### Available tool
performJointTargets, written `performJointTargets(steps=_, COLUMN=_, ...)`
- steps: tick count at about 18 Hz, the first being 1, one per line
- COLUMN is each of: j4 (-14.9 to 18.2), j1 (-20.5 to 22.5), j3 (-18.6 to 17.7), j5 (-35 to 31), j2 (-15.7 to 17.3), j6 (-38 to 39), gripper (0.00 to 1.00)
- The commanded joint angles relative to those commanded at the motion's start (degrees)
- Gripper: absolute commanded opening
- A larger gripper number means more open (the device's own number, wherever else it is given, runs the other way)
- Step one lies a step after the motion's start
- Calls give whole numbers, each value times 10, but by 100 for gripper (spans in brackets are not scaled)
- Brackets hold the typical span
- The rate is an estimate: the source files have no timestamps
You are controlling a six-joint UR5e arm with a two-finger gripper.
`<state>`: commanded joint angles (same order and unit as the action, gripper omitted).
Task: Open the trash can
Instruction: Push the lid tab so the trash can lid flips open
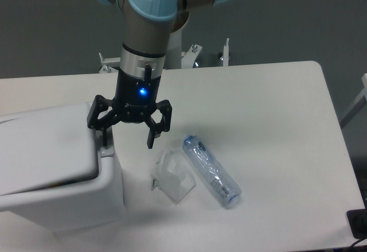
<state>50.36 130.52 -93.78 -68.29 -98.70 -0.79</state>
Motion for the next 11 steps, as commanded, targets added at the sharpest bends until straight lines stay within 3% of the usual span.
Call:
performJointTargets(steps=5, j4=-7, j1=0, j3=16, j5=3, j2=5, j6=5, gripper=100)
performJointTargets(steps=9, j4=-11, j1=16, j3=71, j5=-17, j2=7, j6=-4, gripper=100)
performJointTargets(steps=11, j4=-11, j1=53, j3=90, j5=-41, j2=8, j6=-2, gripper=100)
